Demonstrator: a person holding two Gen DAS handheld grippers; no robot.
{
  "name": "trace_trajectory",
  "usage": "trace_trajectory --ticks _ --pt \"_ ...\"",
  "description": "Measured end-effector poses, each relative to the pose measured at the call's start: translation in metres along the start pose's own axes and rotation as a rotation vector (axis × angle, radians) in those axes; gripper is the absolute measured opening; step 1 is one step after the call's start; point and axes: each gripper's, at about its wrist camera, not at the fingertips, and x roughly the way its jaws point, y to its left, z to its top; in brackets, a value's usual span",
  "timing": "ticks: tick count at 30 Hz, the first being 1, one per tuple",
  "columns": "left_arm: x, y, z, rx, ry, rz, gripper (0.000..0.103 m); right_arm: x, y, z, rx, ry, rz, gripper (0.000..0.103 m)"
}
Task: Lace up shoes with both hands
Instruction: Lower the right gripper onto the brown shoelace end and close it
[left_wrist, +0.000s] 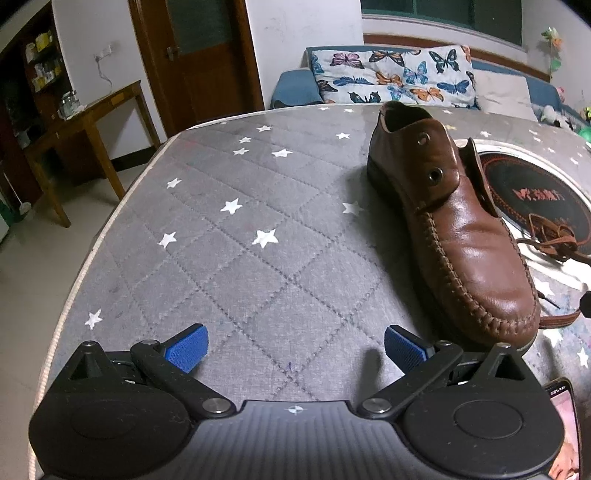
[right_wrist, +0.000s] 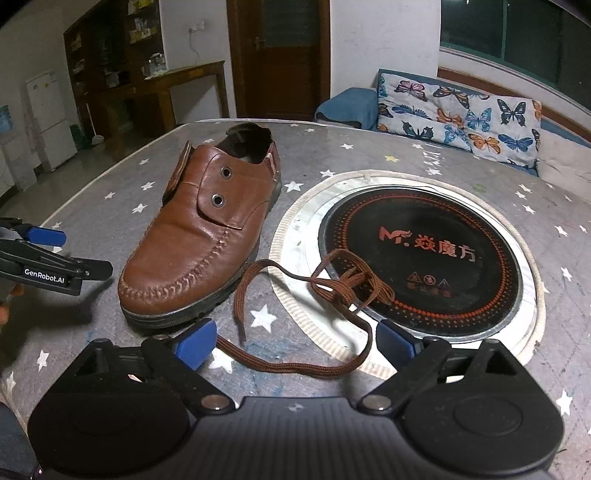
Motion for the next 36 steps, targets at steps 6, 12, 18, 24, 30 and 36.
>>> trace_trajectory --ticks 6,12,18,24,30,36 --pt "0.002 -0.004 0.004 0.021 0.009 0.006 0.103 0.005 -0.002 0.005 -0.007 0.019 0.013 0.089" --pt "0.011 -0.003 0.004 0.026 0.025 -0.007 0.103 0.010 -0.003 0.009 -0.014 0.039 0.048 0.078" --pt "0.017 -0.004 0.004 0.008 0.042 -0.025 0.103 0.016 0.001 0.007 0.001 0.057 0.106 0.066" --pt "0.018 -0.003 0.004 0.003 0.046 -0.029 0.103 0.023 0.007 0.002 -0.030 0.097 0.130 0.061" --pt "0.019 -0.003 0.004 0.004 0.047 -0.029 0.103 0.024 0.008 0.000 -0.037 0.107 0.131 0.060" --pt "0.018 -0.005 0.004 0.005 0.045 -0.028 0.103 0.021 0.014 -0.001 -0.084 0.116 0.111 0.040"
